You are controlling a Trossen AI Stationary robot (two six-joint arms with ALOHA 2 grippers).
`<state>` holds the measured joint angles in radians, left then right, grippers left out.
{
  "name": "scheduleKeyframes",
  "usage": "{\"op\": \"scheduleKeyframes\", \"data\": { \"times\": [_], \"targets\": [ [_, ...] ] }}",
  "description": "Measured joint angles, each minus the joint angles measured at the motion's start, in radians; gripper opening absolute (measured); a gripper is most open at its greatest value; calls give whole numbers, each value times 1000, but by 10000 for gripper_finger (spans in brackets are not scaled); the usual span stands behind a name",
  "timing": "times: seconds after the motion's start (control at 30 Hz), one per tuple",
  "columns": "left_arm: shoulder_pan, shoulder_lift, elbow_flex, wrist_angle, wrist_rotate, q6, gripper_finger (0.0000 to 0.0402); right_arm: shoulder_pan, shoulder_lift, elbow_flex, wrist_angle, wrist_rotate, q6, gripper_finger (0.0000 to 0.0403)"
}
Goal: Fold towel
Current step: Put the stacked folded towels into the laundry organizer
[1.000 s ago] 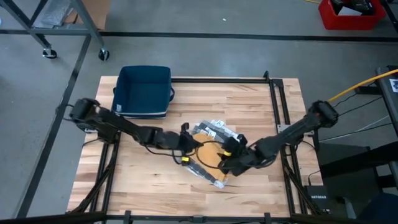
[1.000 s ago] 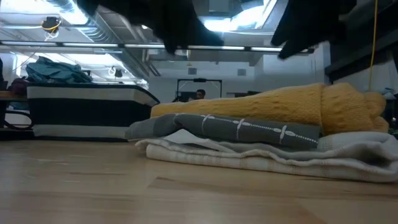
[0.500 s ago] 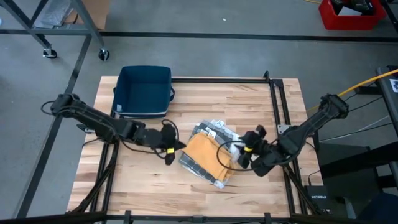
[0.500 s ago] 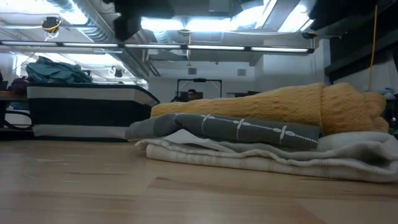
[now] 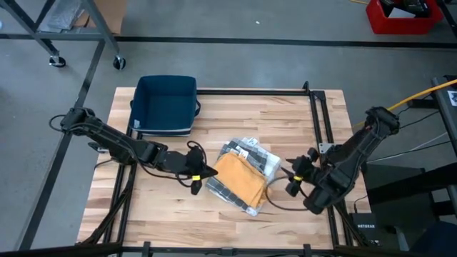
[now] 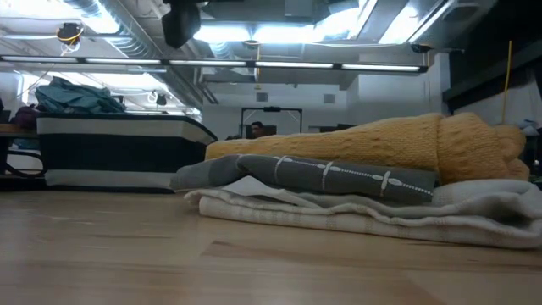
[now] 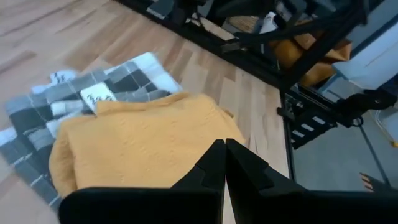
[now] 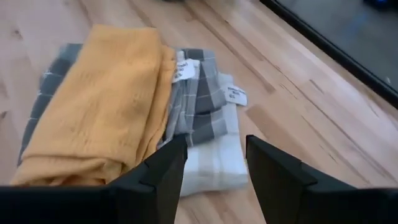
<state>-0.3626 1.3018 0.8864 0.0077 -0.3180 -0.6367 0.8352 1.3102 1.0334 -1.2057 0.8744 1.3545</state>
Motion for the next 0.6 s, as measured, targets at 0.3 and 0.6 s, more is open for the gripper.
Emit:
{"op": "scheduleKeyframes", "data": {
  "times": [0.3,0.6],
  "targets": [
    [20,0,0,15,-28,257,4,63,-20,-26,0,363,13,177],
    [74,0,0,35,-40,324,4,-15,-139,-24,131,515,0,177]
  ]
}}
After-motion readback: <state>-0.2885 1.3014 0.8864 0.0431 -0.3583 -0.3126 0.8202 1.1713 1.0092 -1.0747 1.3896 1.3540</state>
